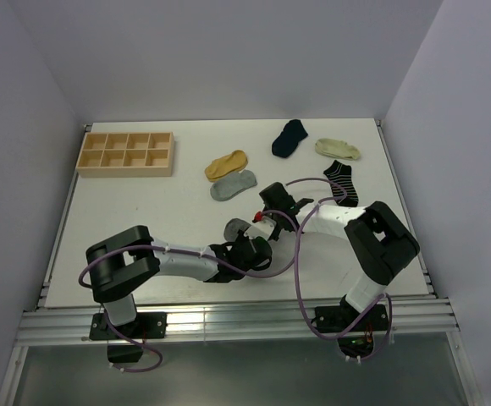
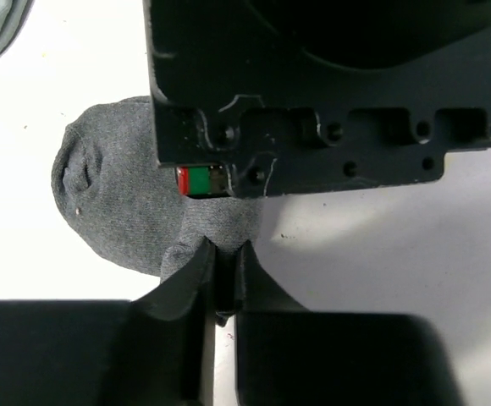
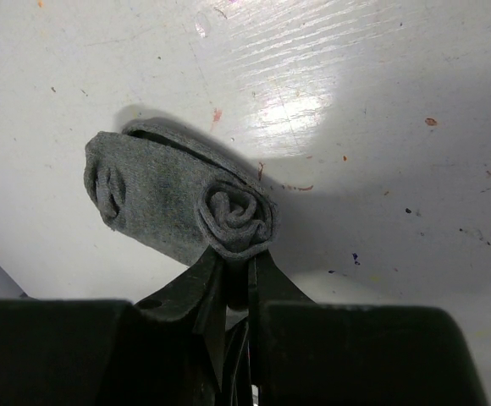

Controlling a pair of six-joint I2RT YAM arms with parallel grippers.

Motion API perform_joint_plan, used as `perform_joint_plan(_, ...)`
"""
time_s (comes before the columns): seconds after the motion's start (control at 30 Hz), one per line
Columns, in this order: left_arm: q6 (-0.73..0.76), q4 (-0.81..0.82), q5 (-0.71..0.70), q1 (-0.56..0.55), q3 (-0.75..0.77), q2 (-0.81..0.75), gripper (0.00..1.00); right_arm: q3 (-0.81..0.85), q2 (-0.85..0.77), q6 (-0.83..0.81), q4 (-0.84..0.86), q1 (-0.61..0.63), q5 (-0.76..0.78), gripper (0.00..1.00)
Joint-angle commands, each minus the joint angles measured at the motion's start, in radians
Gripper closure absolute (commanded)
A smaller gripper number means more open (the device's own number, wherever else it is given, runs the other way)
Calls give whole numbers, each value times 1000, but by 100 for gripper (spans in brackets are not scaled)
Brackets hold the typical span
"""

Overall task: Roll the socks
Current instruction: Roll the sock at the center of the board.

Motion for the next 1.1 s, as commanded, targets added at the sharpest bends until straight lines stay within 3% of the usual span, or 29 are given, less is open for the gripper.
perform_joint_plan(0.0,-57,-7,94,-10,2,25,93,8,12,-8,-32,5,-14,97)
perform_joint_plan(0.03,-64,-11,114,-8,-4,19,99,2,0,-7,-22,5,-11,95)
perform_joint_plan(0.13,-103,-3,197,6,-28,-28,100,-26,-24,-5,14,3,-10,84)
perform_joint_plan(0.37,-210,23,401,117,-102,-130,100,-89,-97,-1,88,0,10,47)
perform_joint_plan(0.57,-323,132,663,287,-192,-197,100,-173,-200,24,194,-6,59,30)
perform_joint_plan(0.83,-413,230,939,421,-203,-127,100,-202,-191,35,241,-6,59,28)
perform_joint_plan(1.07,-472,259,1049,490,-189,-59,100,-222,-143,41,298,-6,56,33)
